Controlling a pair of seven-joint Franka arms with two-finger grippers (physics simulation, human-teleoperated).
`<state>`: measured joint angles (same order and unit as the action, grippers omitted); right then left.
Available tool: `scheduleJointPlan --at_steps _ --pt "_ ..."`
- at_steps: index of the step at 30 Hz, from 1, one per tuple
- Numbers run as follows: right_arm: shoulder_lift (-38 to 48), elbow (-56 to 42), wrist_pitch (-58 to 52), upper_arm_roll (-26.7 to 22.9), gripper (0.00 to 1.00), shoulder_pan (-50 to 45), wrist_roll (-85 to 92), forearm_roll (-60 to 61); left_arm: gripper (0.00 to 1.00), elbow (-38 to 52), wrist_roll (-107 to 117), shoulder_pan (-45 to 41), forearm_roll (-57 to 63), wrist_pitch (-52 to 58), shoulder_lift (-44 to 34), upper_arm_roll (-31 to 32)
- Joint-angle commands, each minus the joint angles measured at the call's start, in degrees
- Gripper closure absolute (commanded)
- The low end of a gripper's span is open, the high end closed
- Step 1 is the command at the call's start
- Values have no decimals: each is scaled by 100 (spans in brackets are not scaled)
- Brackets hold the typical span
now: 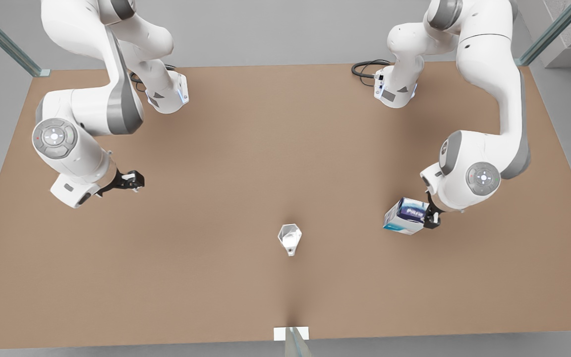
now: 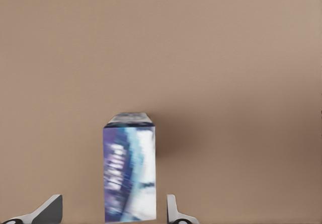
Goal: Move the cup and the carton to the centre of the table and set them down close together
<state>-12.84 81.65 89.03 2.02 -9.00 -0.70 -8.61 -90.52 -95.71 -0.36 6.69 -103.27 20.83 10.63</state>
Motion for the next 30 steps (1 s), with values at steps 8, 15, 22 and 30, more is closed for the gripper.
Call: scheduleJointPlan --at_steps 8,15,22,30 --pt "0 0 9 0 0 -23 0 0 0 -625 -106 27 -10 -967 -18 -113" --pt "0 -9 0 0 0 -23 0 0 0 -836 -106 27 -27 -835 -36 -131" --pt "0 -9 0 0 0 -32 0 9 0 -1231 -106 27 -27 -1336 -9 -140" --pt "0 -9 9 0 0 -32 0 18 4 -1609 -106 71 -27 -1723 44 -184"
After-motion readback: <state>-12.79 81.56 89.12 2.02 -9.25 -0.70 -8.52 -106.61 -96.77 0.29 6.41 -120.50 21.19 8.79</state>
